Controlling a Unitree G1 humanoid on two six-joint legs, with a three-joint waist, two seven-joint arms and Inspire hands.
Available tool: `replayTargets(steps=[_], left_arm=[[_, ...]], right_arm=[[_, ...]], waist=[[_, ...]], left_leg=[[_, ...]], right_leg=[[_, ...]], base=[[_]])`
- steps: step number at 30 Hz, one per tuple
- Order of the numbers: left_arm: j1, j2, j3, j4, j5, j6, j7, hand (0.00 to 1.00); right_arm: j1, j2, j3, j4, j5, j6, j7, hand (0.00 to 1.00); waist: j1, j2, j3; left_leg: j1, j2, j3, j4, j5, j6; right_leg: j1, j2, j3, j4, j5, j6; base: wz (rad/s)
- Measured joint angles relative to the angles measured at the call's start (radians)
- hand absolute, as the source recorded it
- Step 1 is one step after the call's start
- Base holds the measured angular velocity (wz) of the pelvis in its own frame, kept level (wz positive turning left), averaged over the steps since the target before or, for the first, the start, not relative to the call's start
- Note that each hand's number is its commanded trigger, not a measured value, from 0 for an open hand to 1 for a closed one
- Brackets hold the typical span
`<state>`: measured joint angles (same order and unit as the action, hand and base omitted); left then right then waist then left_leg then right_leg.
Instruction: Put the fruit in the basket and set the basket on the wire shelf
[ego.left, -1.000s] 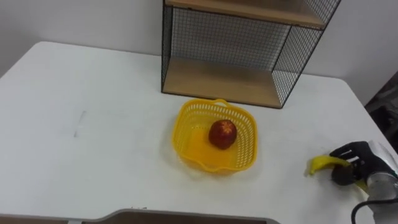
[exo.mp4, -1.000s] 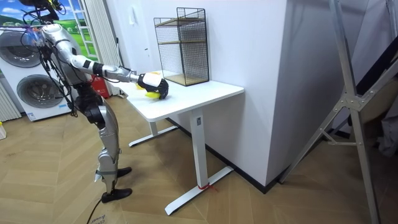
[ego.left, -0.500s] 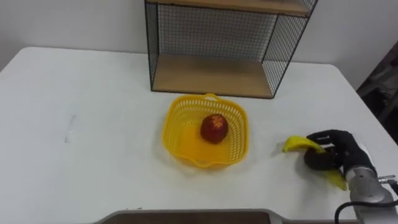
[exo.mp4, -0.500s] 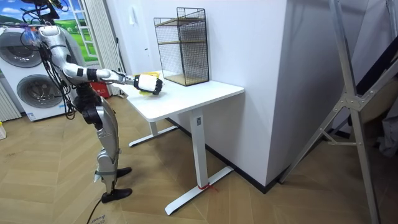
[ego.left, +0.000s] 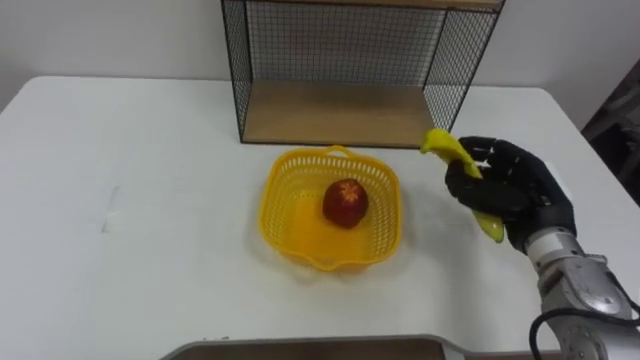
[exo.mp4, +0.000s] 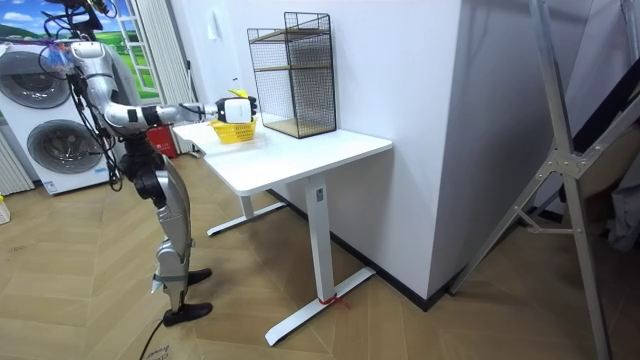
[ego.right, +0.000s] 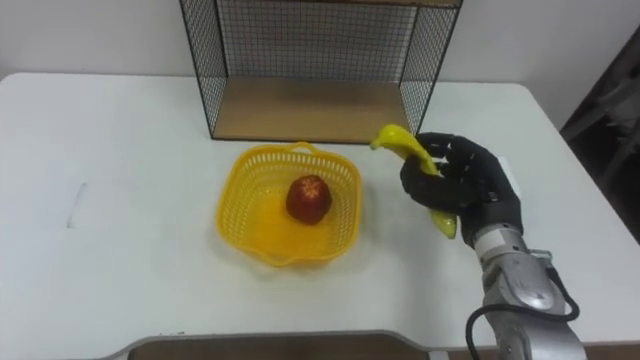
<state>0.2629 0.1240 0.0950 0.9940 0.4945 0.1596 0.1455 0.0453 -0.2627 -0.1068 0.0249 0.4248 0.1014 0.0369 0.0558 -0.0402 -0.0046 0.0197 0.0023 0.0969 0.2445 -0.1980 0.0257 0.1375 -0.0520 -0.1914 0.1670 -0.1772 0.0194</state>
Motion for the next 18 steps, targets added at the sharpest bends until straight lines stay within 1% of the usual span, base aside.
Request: replayTargets(steps=[2,5,7,10,13,14,18], left_arm=[[0.001,-0.001,0.0,0.003,0.0,0.0,0.0,0.0],[-0.001,0.0,0.0,0.017,-0.001,0.0,0.001,0.0],[0.0,0.0,-0.001,0.018,-0.002,-0.002,0.001,0.0],[0.0,0.0,-0.001,0.018,-0.002,-0.01,-0.002,0.0],[-0.001,0.002,0.0,0.018,-0.002,-0.015,-0.003,0.0],[0.0,0.004,0.0,0.016,-0.002,-0.015,-0.004,0.0],[-0.011,0.012,-0.003,0.008,-0.001,-0.015,-0.01,0.0]], right_arm=[[-0.003,0.0,0.0,0.0,0.0,-0.001,-0.001,1.0],[-0.014,0.0,0.0,-0.002,-0.004,-0.001,0.002,1.0],[-0.024,-0.001,0.003,-0.005,-0.032,-0.002,0.003,1.0],[-0.045,-0.001,0.009,-0.006,-0.093,-0.01,0.01,1.0],[-0.046,0.0,0.01,-0.033,-0.137,-0.014,0.012,1.0],[-0.049,-0.001,0.019,-0.047,-0.16,-0.014,0.012,1.0],[-0.108,-0.001,0.07,-0.069,-0.245,-0.014,0.013,1.0]], waist=[[-0.003,0.008,-0.0014],[-0.006,0.018,-0.0007],[-0.006,0.019,0.0004],[0.001,0.014,0.002],[0.005,0.003,0.0017],[0.01,-0.008,0.0033],[0.004,-0.034,0.0032]], left_leg=[[0.001,0.0,-0.003,0.0,0.0,0.0],[0.001,0.0,-0.006,0.004,0.0,0.0],[0.0,0.001,-0.003,0.005,0.0,0.0],[0.0,0.001,0.004,0.008,0.0,-0.001],[0.0,-0.001,0.008,0.009,0.0,0.0],[-0.002,-0.001,0.009,0.009,0.0,0.0],[-0.015,-0.001,0.004,0.01,0.001,-0.001]], right_leg=[[0.002,0.0,-0.003,0.0,0.0,0.0],[0.004,0.0,-0.007,0.001,0.0,0.0],[0.003,0.001,-0.004,0.001,0.0,0.0],[0.0,0.0,-0.002,0.001,-0.001,-0.001],[-0.006,-0.002,0.0,-0.001,-0.003,0.0],[-0.009,-0.002,0.0,0.0,-0.005,-0.001],[-0.02,-0.001,-0.003,-0.001,-0.006,-0.002]], base=[[0.05],[0.03],[-0.02],[-0.07],[-0.01],[0.0],[0.02]])
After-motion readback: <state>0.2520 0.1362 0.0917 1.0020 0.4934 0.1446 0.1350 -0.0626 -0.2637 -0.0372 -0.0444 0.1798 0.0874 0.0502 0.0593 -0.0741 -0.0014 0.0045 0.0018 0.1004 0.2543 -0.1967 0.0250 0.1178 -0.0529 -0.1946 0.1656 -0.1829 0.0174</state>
